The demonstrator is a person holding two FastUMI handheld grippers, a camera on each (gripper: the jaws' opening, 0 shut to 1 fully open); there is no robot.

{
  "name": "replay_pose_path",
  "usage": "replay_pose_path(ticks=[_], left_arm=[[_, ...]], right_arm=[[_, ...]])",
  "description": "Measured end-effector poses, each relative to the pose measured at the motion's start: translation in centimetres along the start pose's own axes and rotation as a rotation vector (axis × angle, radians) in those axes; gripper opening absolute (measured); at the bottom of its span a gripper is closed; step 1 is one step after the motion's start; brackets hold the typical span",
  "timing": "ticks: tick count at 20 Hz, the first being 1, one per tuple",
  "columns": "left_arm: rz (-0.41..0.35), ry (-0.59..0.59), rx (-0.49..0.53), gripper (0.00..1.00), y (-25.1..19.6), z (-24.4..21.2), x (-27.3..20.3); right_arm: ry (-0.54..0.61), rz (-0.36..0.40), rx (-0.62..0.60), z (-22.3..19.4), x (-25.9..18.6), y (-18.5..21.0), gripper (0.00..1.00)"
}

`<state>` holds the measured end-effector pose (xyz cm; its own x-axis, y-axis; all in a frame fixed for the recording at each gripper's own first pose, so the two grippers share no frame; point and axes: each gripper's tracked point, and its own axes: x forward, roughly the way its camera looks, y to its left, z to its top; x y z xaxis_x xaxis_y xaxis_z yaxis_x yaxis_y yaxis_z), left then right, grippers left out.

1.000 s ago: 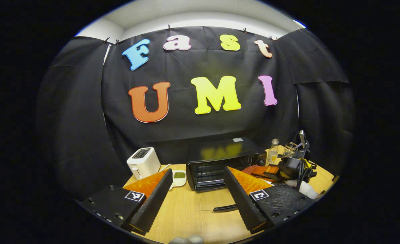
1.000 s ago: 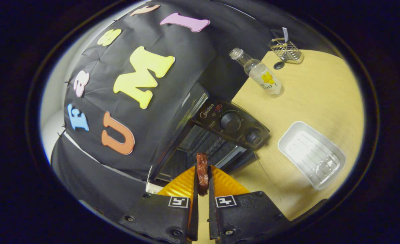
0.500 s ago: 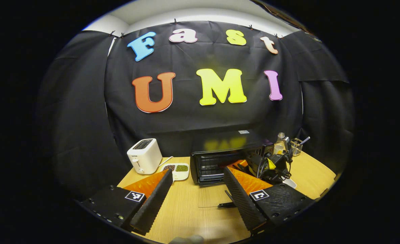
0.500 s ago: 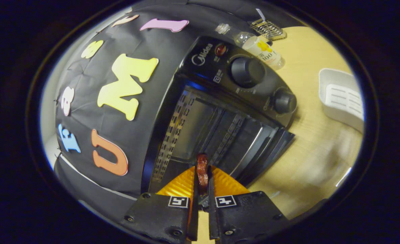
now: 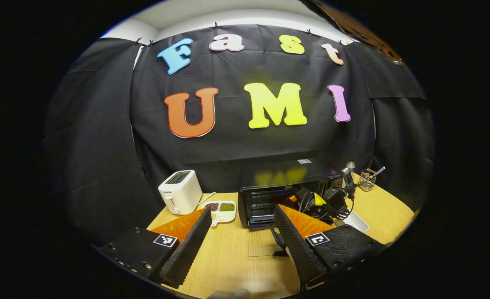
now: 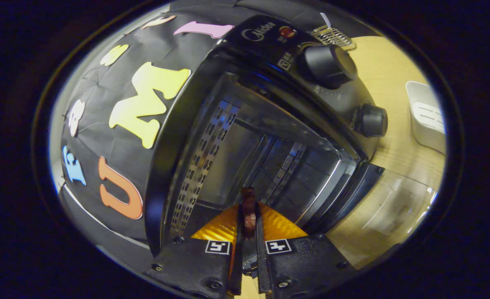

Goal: Open the electric oven with the left hand, put the food in, and close the electric oven.

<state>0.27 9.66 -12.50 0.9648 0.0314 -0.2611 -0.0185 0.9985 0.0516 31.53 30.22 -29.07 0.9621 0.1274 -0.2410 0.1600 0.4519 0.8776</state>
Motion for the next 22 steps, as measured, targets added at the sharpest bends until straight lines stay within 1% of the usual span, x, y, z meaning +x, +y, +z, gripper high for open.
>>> replay_pose_path(ticks=[2, 4, 7, 8, 10, 11, 12, 13, 14, 15, 16, 17, 20, 22], left_arm=[[-0.002, -0.001, 0.007, 0.96, 0.0, 0.2, 0.1], [0.0, -0.01, -0.006, 0.97, 0.1, 0.4, 0.2], [0.006, -0.007, -0.005, 0.97, 0.1, 0.4, 0.2], [0.007, -0.009, -0.006, 0.97, 0.1, 0.4, 0.0], [0.006, -0.011, -0.004, 0.96, -0.1, 0.3, -0.2], [0.006, -0.015, -0.003, 0.97, -0.1, 0.3, -0.3], [0.007, -0.014, -0.003, 0.96, 0.0, 0.3, -0.3], [0.008, -0.014, -0.004, 0.96, 0.0, 0.2, -0.4], [0.01, -0.018, -0.005, 0.96, 0.0, 0.3, -0.5], [0.013, -0.019, -0.003, 0.96, 0.0, 0.4, -0.5], [0.016, -0.017, -0.003, 0.96, 0.0, 0.6, -0.7], [0.017, -0.022, -0.005, 0.96, 0.1, 0.8, -1.0], [0.015, -0.037, -0.002, 0.96, 0.0, 2.0, -2.1], [0.012, -0.042, 0.006, 0.97, -0.1, 2.6, -2.9]], right_arm=[[0.011, -0.033, -0.085, -0.2, 0.0, -0.4, 0.19], [0.015, -0.061, -0.193, -0.1, -0.3, -0.7, 0.24], [0.006, -0.086, -0.353, 0.1, -0.3, -0.8, 0.33], [0.003, -0.094, -0.406, 0.2, -0.3, -1.1, 0.34], [-0.001, -0.109, -0.512, 0.2, -0.5, -1.4, 0.62], [-0.008, -0.118, -0.552, 0.6, -0.8, -1.6, 0.78], [-0.017, -0.11, -0.574, 0.9, -0.9, -1.6, 0.84], [-0.014, -0.09, -0.59, 1.0, -1.1, -1.2, 0.87], [-0.008, -0.036, -0.577, 0.9, -1.7, -0.4, 0.89], [0.01, -0.006, -0.571, 0.9, -2.3, 0.1, 0.9], [0.022, 0.004, -0.584, 1.0, -3.3, 0.3, 0.92], [0.018, 0.006, -0.603, 1.6, -4.3, 0.5, 0.96], [0.013, 0.024, -0.703, 3.4, -8.3, 1.7, 0.96], [0.015, 0.068, -0.742, 4.7, -12.0, 3.3, 0.96]])
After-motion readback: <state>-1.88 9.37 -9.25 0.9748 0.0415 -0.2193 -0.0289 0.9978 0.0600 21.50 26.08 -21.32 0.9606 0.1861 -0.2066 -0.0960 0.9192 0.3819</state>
